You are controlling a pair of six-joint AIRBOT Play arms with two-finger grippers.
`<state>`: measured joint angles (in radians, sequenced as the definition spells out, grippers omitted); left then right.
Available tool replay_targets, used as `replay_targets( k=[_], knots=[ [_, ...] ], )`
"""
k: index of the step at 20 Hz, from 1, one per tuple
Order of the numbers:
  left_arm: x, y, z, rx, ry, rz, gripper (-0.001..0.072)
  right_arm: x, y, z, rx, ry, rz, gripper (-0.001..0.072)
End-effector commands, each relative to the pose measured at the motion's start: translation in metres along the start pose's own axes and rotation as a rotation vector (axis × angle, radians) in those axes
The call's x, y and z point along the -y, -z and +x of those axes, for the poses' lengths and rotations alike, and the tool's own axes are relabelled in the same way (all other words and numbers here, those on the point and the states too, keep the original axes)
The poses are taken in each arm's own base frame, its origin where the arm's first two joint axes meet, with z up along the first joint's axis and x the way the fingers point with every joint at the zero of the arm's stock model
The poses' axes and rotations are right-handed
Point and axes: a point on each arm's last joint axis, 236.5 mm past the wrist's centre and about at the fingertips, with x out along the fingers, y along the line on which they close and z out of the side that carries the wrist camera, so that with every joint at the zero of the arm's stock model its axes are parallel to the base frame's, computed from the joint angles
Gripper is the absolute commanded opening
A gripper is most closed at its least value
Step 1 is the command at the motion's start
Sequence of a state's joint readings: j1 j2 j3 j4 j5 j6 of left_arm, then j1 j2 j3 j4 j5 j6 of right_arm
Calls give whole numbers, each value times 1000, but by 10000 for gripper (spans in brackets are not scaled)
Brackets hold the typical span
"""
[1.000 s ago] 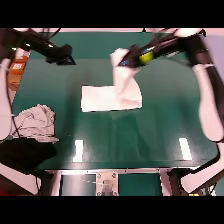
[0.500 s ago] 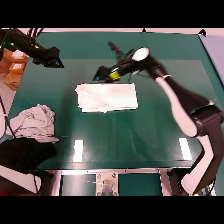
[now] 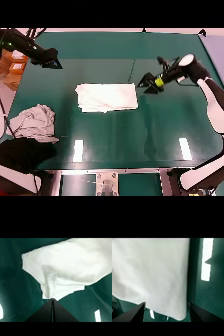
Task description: Fold the shirts.
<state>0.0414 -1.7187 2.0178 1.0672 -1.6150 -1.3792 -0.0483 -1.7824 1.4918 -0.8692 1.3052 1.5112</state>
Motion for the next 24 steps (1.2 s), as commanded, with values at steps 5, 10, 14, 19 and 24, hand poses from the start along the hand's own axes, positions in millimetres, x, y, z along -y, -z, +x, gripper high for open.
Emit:
replay_targets(
  k=[5,10,14,19,24],
  knots=[
    [-9,1,0,-4,-40,-1,23,-14,9,81,-26,-176,89,608],
    [-9,1,0,-5,-40,-1,23,-73,-17,52,36,-280,-51,16],
    [-9,1,0,-5,-41,-1,23,-95,-63,-72,296,-293,-156,14],
    [-9,1,0,-5,-40,-1,23,55,-62,-231,594,108,48,13],
    [-9,1,0,-5,-40,-1,23,223,32,-312,776,275,457,13]
  ],
)
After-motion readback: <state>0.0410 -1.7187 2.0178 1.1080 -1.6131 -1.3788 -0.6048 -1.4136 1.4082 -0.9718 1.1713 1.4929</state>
